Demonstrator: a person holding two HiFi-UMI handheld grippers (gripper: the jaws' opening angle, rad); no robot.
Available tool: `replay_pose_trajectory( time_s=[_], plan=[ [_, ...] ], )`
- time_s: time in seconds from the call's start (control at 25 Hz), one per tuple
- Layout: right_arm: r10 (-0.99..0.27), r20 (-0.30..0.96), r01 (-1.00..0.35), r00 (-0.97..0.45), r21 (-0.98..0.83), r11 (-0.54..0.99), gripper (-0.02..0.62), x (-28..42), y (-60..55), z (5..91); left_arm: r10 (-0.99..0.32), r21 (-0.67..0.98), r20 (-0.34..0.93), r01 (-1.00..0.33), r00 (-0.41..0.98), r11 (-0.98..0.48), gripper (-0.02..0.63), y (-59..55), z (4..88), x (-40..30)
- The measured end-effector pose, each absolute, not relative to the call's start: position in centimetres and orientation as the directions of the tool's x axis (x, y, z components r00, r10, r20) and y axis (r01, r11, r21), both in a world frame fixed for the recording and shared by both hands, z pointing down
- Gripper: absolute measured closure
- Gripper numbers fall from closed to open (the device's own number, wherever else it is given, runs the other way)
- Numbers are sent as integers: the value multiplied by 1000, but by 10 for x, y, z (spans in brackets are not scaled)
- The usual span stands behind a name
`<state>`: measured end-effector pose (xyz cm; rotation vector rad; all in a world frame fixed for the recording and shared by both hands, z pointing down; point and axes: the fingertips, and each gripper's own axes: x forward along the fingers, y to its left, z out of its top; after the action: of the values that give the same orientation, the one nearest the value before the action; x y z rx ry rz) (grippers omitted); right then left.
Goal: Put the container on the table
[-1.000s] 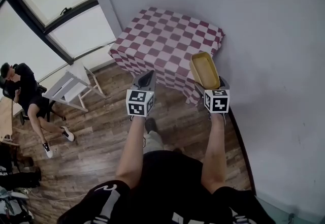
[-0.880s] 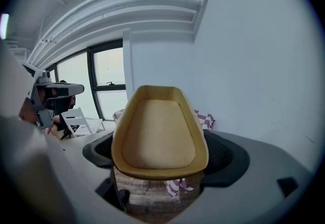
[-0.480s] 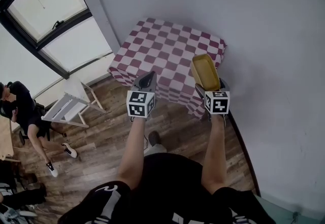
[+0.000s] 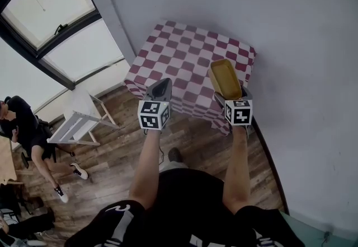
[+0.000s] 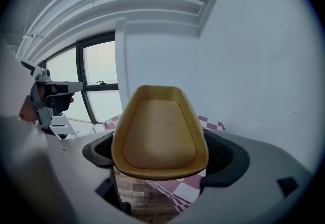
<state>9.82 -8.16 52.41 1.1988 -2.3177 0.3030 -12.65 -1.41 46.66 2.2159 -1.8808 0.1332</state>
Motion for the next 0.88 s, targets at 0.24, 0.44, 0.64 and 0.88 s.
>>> replay_pose_trajectory(
  time_s=[0.24,0.44,0.64,0.88],
  plan=[
    [-700,546,-825,-461,28,565,89,74,-88,534,-955,143,223,-976,195,-166,581,-26,476,-156],
    [-708,549,-841,-445,17,541,89,57,-92,542,-947,136,232,-972,221,-194,581,-30,483,-172],
    [-709,551,-847,-440,8,532,89,41,-95,550,-945,136,238,-971,225,-197,581,-32,489,-190],
    [-707,554,-850,-439,0,527,89,31,-105,562,-941,138,245,-969,234,-205,581,-42,499,-195]
  ],
)
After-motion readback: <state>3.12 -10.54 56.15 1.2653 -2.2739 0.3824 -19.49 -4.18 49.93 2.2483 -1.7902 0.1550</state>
